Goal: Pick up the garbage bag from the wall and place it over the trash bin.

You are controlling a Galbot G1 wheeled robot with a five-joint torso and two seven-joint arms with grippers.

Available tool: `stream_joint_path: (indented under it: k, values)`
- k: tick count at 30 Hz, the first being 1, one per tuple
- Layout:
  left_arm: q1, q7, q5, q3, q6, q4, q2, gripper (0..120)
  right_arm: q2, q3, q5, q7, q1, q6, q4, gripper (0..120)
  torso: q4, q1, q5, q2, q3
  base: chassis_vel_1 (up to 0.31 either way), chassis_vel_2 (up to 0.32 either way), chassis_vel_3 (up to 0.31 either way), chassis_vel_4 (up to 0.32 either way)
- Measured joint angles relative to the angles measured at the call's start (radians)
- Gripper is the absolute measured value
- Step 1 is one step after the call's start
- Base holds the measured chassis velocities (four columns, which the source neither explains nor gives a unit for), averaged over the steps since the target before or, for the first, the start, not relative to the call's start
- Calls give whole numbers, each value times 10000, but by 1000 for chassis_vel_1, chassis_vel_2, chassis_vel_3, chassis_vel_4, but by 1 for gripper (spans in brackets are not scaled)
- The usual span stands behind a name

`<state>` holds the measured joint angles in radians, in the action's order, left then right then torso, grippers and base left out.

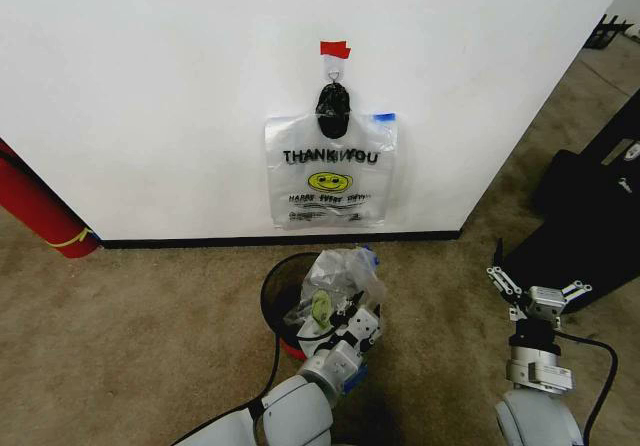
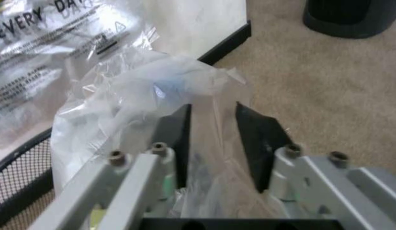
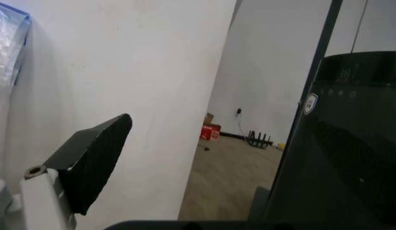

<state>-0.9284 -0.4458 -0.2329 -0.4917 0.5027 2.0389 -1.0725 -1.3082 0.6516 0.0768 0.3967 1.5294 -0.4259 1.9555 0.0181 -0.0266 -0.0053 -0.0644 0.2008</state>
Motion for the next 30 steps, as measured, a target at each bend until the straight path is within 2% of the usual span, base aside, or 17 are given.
stream_joint_path:
  k: [2, 3, 7, 12, 20, 24, 25, 28, 30]
  values:
    - [-49, -26, -373, 100, 10, 173, 33, 15, 22, -16, -1, 3, -1, -37, -61, 100, 0, 0, 0, 0, 0, 0, 0, 0, 0]
    - [-49, -26, -373, 100, 10, 173, 33, 15, 22, -16, -1, 3, -1, -37, -61, 100, 0, 0, 0, 0, 0, 0, 0, 0, 0]
    - [-150, -16, -894, 395, 29, 268, 195, 0, 19, -92, 52, -1, -21, -111, -174, 100, 0, 0, 0, 0, 0, 0, 0, 0, 0]
    - [-255, -45, -1531, 733, 25, 319, 237, 0, 8, -170, 92, -29, -60, -110, -189, 100, 0, 0, 0, 0, 0, 0, 0, 0, 0]
    - [-343, -71, -1913, 1332, -9, 448, 351, 0, -37, -321, 121, -180, -124, -102, -292, 100, 1, 0, -1, 0, 0, 0, 0, 0, 0]
    - [-478, 190, -2133, 2235, -44, 534, 714, 0, 280, -687, -1295, -1674, -46, -101, -381, 100, 1, 0, -1, 0, 0, 0, 0, 0, 0]
    - [-478, 190, -2133, 2235, -44, 534, 714, 0, 280, -687, -1295, -1674, -46, -101, -381, 100, 1, 0, -1, 0, 0, 0, 0, 0, 0]
    - [-656, 341, -2266, 2836, -99, 512, 931, 0, 668, -1181, -2610, -3030, -83, -93, -646, 100, -1, 0, -3, 0, 0, 0, 0, 0, 0]
    - [-733, 386, -2329, 3049, -109, 444, 1007, 0, 795, -1417, -2840, -3420, -163, -5, -848, 100, 0, 0, 0, 0, 0, 0, 0, 0, 0]
